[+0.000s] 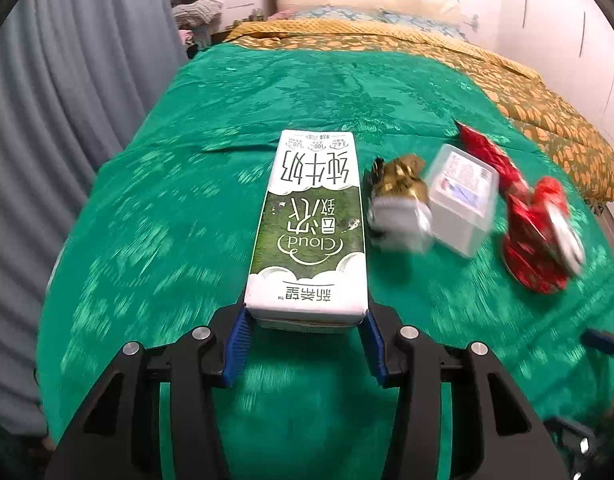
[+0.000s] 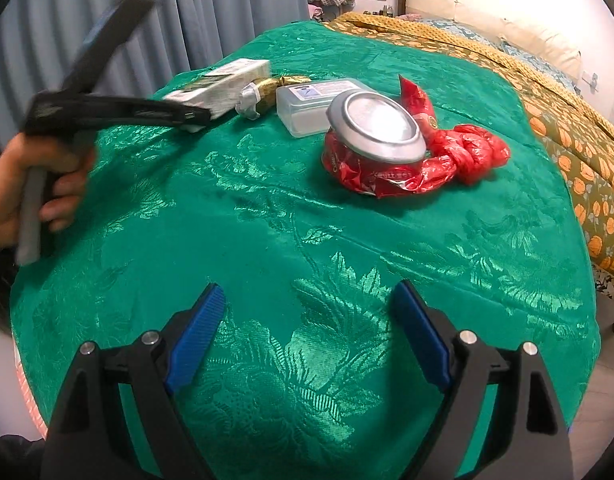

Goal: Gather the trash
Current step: 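Grasp the white milk carton with the left tool while the right tool grasps the crushed red can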

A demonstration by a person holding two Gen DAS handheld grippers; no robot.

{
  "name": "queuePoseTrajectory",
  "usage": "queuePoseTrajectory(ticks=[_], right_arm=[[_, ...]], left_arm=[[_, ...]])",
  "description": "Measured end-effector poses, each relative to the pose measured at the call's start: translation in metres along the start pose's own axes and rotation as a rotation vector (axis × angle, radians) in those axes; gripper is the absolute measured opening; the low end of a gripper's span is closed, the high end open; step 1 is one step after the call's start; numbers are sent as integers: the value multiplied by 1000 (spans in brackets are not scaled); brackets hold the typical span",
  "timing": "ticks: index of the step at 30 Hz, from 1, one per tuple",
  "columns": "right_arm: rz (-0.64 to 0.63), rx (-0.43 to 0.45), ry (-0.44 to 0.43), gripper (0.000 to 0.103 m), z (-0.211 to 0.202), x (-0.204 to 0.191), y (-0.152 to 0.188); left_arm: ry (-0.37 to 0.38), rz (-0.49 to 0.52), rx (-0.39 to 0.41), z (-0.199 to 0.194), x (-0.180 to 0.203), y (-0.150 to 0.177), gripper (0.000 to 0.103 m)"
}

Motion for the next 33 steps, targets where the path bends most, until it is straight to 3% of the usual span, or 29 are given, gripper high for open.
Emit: queuePoseTrajectory(ticks=[4,10,12,15,28,33], right_arm=[[1,0,3,84,0,0,-1],[4,-3,9,84,0,-1,-1],[5,-3,9,84,0,-1,-1],[6,-3,9,84,0,-1,-1],[11,-5,0,85,0,0,0],[8,17,-7,84,-7,15,-6]], left_arm=[[36,-38,-18,-38,-3,39,47],[78,-29,-40,-57,9,86,50],[75,-3,-31,-56,14,89,68],[66,37,-28,-48,22,88,78],[38,14,-63,-23,23,82,97],[38,12,-64,-23,22,81,97]])
Point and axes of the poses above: each gripper's, at about its wrist camera, not at the fingertips, and z roughly the way its jaws point, x to its right, y to its underside, the point moved 8 cm from there along z, roughly the way its jaws point, and after that the axes turned 14 degrees about -z, right-handed, at the moved point
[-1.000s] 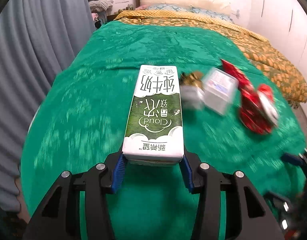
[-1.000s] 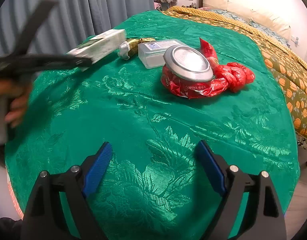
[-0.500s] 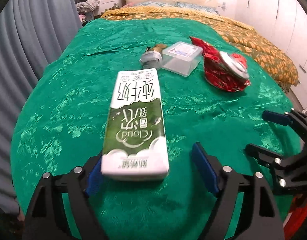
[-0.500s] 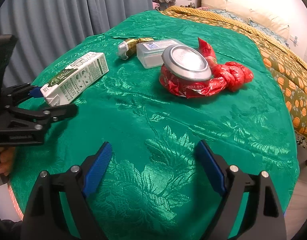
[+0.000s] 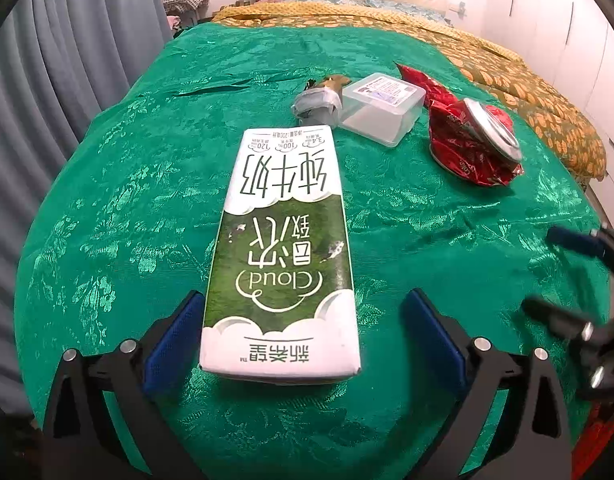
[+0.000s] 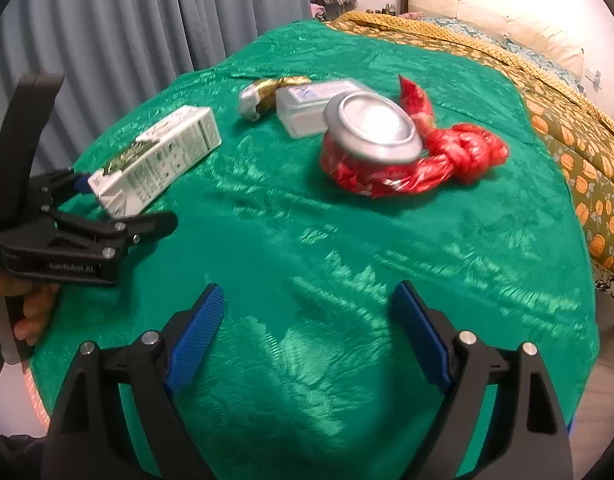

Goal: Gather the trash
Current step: 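Grasp the white milk carton with the left tool while the right tool grasps the crushed red can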

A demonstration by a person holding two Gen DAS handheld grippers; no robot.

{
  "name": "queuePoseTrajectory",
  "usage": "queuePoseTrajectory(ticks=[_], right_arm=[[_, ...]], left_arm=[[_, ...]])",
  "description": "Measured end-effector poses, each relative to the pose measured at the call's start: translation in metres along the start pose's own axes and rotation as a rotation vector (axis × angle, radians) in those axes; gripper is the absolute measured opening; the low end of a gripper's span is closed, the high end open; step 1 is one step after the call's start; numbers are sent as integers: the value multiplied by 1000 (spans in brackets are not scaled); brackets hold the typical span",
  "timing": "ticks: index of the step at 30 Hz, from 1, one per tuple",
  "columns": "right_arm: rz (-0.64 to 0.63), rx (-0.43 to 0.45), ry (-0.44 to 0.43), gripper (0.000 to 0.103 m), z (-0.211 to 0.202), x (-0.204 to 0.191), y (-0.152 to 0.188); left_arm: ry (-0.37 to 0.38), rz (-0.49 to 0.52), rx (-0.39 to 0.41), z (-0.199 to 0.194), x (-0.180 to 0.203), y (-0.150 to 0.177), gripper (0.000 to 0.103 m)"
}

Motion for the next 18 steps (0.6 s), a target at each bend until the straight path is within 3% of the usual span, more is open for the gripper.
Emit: queuePoseTrajectory(ticks=[5,11,18], right_arm=[[-52,37,54,84,-7,37,-41],[-186,-5,25,84,15,38,-81],[-181,-89,18,83,50,43,-86]], left_arm=[[1,0,0,0,0,0,97],[4,-2,-1,0,-1,0,97],[5,-3,-1,0,-1,0,98]])
Point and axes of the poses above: each gripper's, at about its wrist camera, not at the fingertips, and z roughly the way its jaws point, x to its right, y to its underside, the point moved 8 cm from there along z, roughly the way its jaws point, and after that the axes turned 14 degrees about -z, right-handed, at the moved point
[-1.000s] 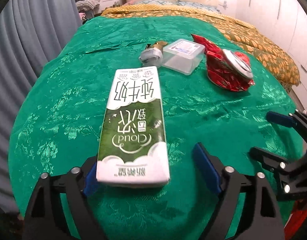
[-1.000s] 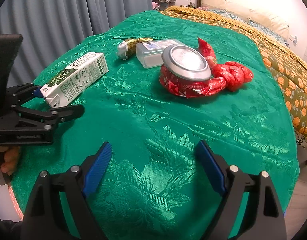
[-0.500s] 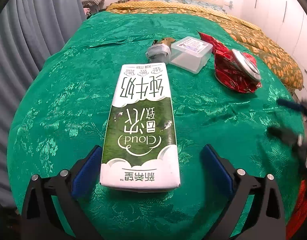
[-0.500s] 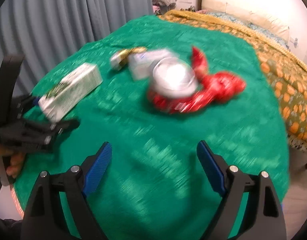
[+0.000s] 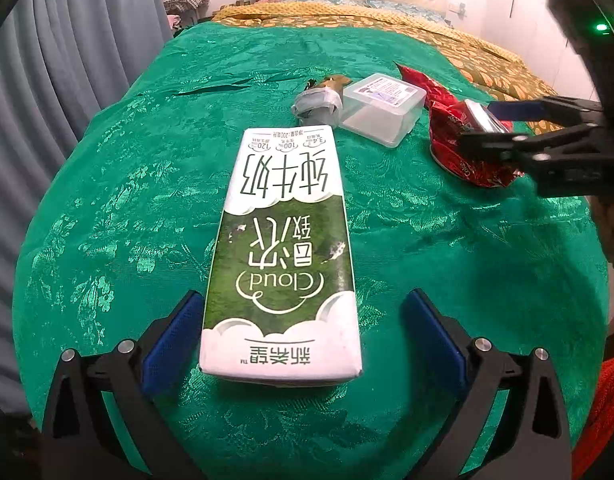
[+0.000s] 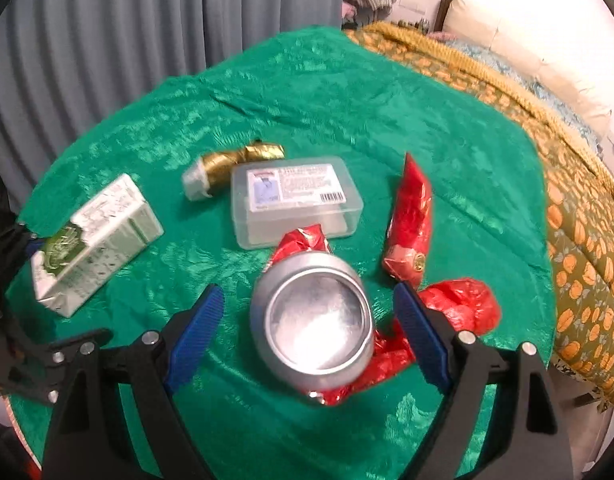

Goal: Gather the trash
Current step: 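Grasp the white milk carton with the left tool while the right tool grasps the crushed red can, then carry carton and can to the wastebasket and open both tools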

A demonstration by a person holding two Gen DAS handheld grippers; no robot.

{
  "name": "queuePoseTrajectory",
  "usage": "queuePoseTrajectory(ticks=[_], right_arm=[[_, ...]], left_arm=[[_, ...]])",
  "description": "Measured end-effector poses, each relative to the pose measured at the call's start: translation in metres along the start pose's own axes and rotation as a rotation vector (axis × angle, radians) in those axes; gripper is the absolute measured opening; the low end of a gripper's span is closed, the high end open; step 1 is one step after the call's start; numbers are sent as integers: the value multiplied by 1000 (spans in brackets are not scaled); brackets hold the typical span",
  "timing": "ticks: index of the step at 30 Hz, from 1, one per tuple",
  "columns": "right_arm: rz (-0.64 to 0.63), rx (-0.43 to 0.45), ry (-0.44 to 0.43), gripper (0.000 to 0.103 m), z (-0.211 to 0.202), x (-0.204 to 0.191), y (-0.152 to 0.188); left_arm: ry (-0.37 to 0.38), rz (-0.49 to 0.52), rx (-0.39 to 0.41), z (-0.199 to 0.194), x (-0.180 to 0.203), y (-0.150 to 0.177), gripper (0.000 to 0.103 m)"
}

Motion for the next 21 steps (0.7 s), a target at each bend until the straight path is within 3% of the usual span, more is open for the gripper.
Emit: queuePoseTrajectory(ticks=[1,3,11,14,18,21], right_arm=[[8,-5,-3,81,2,1,1],[26,-25,-22,60,4,0,5],[58,57,-100,60,-45,-27,15],[52,56,-117,60,-64,-39,37],[85,37,-104,60,-86,-44,79],[128,21,-103,60,-91,-45,105]], left_arm=[[1,0,0,0,0,0,98],[1,0,0,0,0,0,98],[1,-1,0,0,0,0,98],[21,-12,3,-2,-1,-1,98],[105,-60,1,-10,-5,-2,98],[112,-42,-10,-12,-1,-7,98]])
Point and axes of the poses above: each gripper's, at about its wrist camera, not at the fingertips, and z roughly the way its jaws point, x to its right, y to its underside, the point moved 8 cm from there along z, roughly the way its jaws point, and after that the axes turned 14 degrees about -z, right-handed, at the moved point
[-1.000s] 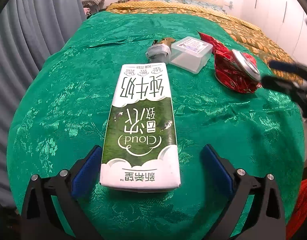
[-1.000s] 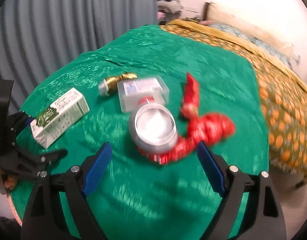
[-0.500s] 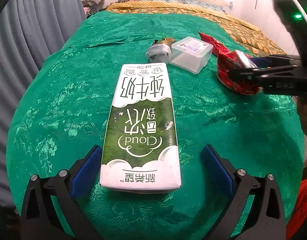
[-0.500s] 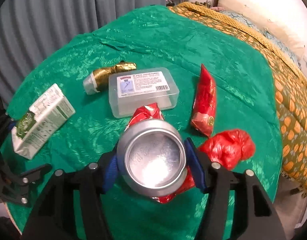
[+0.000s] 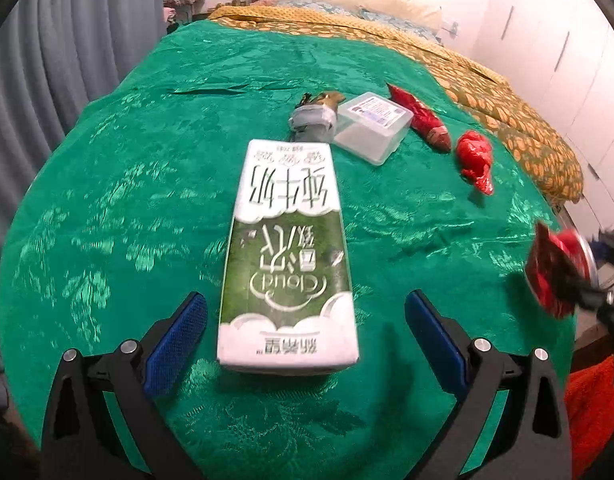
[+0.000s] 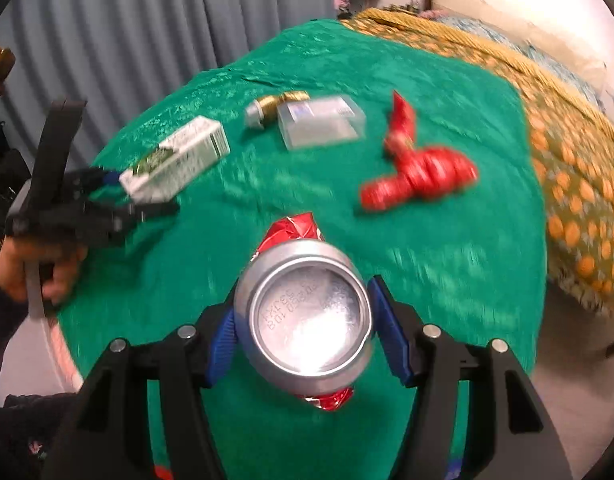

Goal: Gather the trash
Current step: 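Carry carton and can to the wastebasket and open both tools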

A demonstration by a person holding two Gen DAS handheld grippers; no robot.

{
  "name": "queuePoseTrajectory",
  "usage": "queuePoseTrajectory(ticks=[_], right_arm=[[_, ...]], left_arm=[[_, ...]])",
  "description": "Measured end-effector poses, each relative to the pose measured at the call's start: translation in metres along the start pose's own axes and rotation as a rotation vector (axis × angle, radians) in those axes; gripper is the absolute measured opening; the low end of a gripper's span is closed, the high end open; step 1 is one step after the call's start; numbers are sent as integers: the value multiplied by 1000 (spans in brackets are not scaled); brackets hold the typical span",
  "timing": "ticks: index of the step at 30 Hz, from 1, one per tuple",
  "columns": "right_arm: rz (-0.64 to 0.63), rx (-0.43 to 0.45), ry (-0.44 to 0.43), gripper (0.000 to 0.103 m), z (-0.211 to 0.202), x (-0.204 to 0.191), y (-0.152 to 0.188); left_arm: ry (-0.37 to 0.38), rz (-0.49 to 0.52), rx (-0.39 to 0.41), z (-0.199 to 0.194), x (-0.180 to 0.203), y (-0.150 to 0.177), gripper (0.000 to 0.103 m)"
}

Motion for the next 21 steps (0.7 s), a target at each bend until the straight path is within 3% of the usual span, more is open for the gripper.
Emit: queuePoseTrajectory(ticks=[7,9,14,16,17,18,21], right_arm=[[17,-2,23,62,3,-1,17],[21,-3,23,69,3,0,17],[22,-1,28,69,3,0,17],[30,12,31,67,0,1,16],[32,19,28,61,-2,0,15],[32,23,29,61,-4,0,15],[34,47,24,60,-10,-3,13]], left_arm=[[-51,72,-29,10,11,-16,97],[-64,75,-48,15,9,-19,90],[-85,84,-69,19,8,-26,74],[-86,85,-63,17,9,-29,65],[-86,85,-62,16,8,-30,58],[-88,84,-61,16,7,-30,49],[-84,63,-54,11,3,-31,48]])
Point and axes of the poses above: each gripper's, at about its wrist camera, not at the fingertips, and z roughly the way its jaws point, x to its right, y to its underside, the point moved 8 cm from there along z, roughly the way its jaws point, and after that the axes turned 14 degrees about -z, right-handed, at the moved point
